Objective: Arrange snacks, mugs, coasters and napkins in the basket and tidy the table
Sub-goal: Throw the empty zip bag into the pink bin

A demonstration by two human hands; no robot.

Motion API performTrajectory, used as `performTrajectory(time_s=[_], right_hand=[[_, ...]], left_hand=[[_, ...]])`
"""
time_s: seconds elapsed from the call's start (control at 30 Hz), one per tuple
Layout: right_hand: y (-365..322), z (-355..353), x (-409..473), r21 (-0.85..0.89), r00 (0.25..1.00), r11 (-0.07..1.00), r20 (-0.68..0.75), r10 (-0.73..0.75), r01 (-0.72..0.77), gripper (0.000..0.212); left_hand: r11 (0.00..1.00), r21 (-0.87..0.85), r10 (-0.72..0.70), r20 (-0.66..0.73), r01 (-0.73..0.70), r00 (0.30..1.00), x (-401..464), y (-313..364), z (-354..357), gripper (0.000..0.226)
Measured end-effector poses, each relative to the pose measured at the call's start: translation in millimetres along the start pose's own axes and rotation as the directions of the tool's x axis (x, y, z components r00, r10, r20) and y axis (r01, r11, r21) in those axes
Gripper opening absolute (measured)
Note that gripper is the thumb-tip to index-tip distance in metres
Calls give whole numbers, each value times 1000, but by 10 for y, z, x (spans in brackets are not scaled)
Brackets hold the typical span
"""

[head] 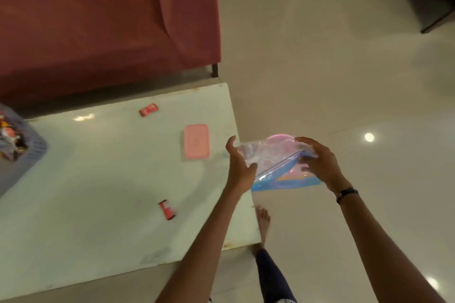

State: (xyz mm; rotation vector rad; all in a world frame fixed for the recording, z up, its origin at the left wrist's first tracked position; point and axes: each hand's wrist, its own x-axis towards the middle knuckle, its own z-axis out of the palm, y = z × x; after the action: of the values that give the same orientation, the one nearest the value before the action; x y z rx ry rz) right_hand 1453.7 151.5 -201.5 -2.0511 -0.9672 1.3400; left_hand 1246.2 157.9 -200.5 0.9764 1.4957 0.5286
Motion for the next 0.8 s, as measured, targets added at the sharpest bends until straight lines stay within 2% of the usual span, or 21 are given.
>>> performTrajectory(time_s=[0.17, 0.27, 0.33, 0.43, 0.53, 0.7, 0.8], right_hand=[[910, -88, 690, -216, 986, 976, -163, -14, -22, 56], [1310, 56, 1050, -259, 978, 966, -204, -50, -4, 55], [1558, 189, 1286, -347, 980, 936, -162, -119, 57, 59], [1878, 415, 1562, -540, 979, 828, -31, -199, 151, 70], [2151, 646, 1688, -765, 970, 626, -6, -242, 152, 76], [2582, 890, 1832, -885, 966, 415, 123, -228, 211, 74], [2712, 949, 1957, -900, 965, 376, 149, -216, 223, 70]], left_hand=[[986, 165, -31, 125, 10, 992, 425, -560, 856, 83], [976, 216, -50, 111, 25, 993, 743, -913, 1150, 85], [953, 299, -73, 84, 44, 994, 945, -1092, 1268, 85], [855, 518, -43, 126, -29, 991, 1177, -1336, 1406, 72], [742, 657, -51, 251, -131, 967, 1342, -1546, 1532, 60], [610, 776, -143, 304, -158, 942, 1594, -1848, 1706, 57], [528, 835, -226, 317, -158, 921, 1778, -2007, 1764, 59]])
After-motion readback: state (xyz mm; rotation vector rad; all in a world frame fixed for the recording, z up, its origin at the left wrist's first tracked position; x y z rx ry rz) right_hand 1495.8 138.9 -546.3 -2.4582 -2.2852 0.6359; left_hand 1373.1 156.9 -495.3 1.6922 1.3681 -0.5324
